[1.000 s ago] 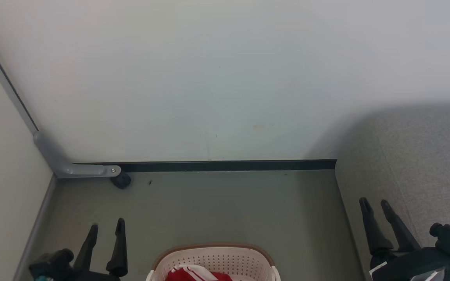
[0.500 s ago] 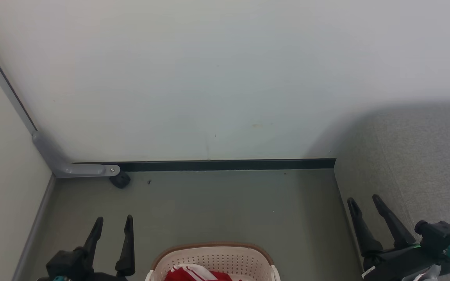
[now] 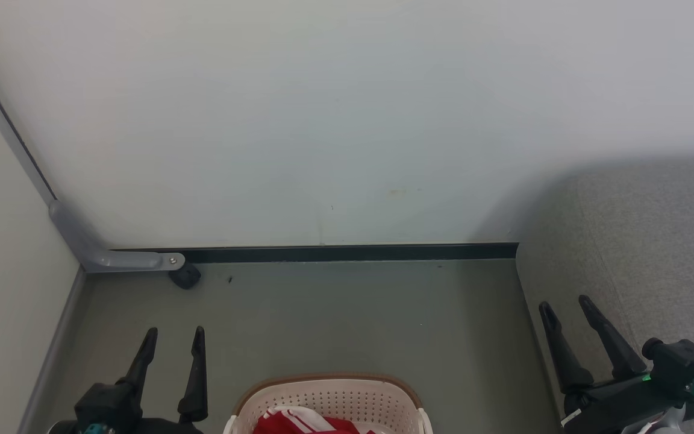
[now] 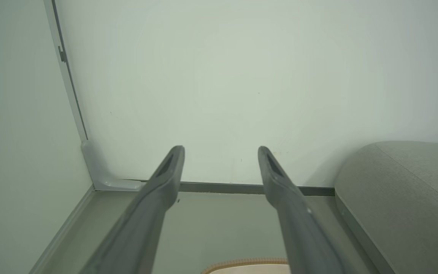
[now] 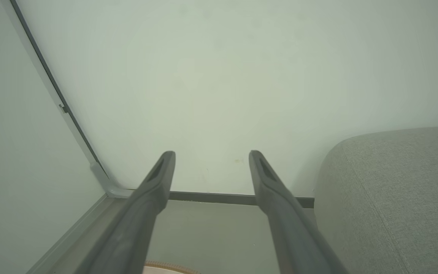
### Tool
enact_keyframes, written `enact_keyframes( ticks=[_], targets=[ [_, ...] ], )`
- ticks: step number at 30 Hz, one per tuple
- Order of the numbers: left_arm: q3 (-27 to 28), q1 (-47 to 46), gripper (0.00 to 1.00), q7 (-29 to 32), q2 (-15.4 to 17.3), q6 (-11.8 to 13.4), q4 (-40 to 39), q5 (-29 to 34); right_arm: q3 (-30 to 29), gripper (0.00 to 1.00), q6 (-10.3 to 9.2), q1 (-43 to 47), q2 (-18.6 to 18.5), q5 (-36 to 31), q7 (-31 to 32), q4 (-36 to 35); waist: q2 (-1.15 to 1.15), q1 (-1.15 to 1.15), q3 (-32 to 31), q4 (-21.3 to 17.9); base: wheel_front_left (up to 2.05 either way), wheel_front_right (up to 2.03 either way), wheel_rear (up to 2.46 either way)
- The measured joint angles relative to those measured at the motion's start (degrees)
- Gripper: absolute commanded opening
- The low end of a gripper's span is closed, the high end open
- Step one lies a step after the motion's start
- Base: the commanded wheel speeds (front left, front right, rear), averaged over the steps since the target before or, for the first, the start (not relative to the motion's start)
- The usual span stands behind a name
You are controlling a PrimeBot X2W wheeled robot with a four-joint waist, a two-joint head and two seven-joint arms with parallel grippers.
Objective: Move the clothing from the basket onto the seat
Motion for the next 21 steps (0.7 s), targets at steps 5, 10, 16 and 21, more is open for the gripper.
enact_keyframes(
  ticks=[5, 10, 16, 21],
  targets=[
    [0.3, 0.0, 1.0, 0.0, -0.1, -0.1, 0.1, 0.1, -0.6, 1.0, 0.08, 0.0, 0.3, -0.3, 0.0, -0.3, 0.01, 0.0, 0.2, -0.1, 0.0, 0.0, 0.0],
    [0.3, 0.0, 1.0, 0.0, -0.1, -0.5, 0.0, 0.3, -1.3, 1.0, 0.14, 0.1, 0.4, -0.3, 0.0, -1.2, 0.0, 0.0, 0.7, -0.2, 0.0, 0.0, 0.0],
    [0.4, 0.0, 1.0, 0.0, -0.7, -0.6, -0.1, 0.6, -2.0, 1.0, 0.32, 0.0, 0.7, -0.4, 0.0, -1.7, 0.0, 0.0, 2.3, -0.6, 0.0, 0.0, 0.0],
    [0.2, -0.3, 1.0, 0.0, -1.4, -1.1, -0.1, 0.5, -3.1, 1.0, 0.32, 0.0, 0.8, -0.8, 0.0, -2.3, 0.0, 0.0, 4.0, -1.0, 0.0, 0.0, 0.0]
  ],
)
